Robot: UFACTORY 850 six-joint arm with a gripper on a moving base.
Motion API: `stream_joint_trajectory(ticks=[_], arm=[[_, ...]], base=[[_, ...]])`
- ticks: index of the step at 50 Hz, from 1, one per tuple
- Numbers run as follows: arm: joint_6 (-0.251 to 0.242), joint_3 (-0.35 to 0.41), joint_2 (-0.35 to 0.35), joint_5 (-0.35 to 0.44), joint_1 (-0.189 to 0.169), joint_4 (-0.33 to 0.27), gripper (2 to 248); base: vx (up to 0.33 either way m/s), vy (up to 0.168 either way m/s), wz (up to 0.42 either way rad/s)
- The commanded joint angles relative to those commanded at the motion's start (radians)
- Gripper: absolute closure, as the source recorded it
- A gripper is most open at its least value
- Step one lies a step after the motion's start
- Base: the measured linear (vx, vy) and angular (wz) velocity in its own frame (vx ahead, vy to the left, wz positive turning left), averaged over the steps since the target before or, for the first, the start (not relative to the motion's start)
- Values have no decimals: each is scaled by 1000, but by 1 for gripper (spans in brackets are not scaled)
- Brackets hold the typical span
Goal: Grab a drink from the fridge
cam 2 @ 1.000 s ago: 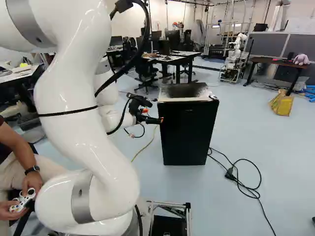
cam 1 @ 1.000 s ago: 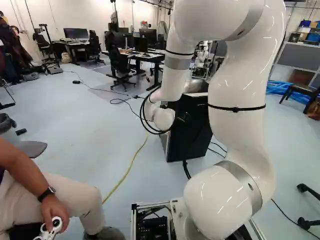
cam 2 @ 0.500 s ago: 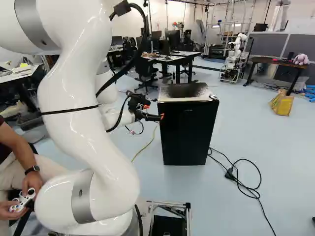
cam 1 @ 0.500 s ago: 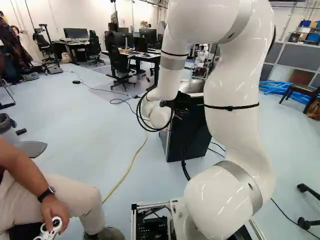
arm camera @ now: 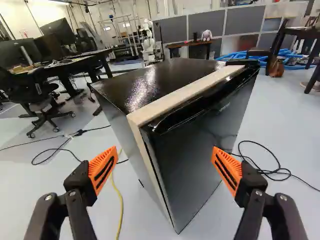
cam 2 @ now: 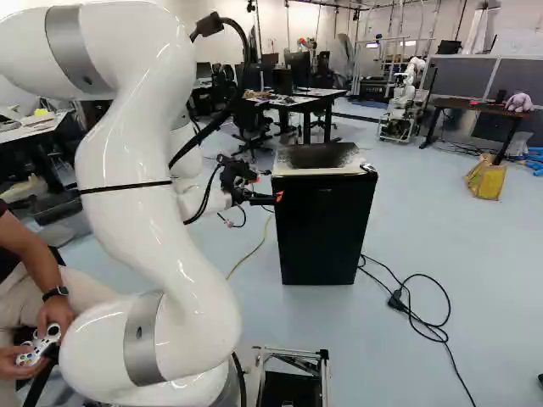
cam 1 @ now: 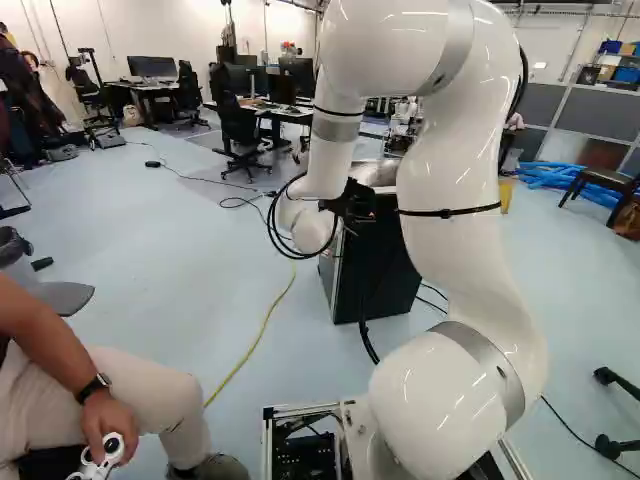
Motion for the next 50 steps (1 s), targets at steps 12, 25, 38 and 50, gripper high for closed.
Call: stream_joint_trajectory(ticks=[12, 25, 38, 50], arm=[[0, -46, -61, 31, -2, 19, 3], [0, -65, -85, 66, -4, 40, 3], [0, -73, -91, 92, -6, 58, 3], [0, -76, -93, 95, -8, 60, 3]], base=[[0, 0, 0], [0, 0, 0], [0, 0, 0], [0, 0, 0]])
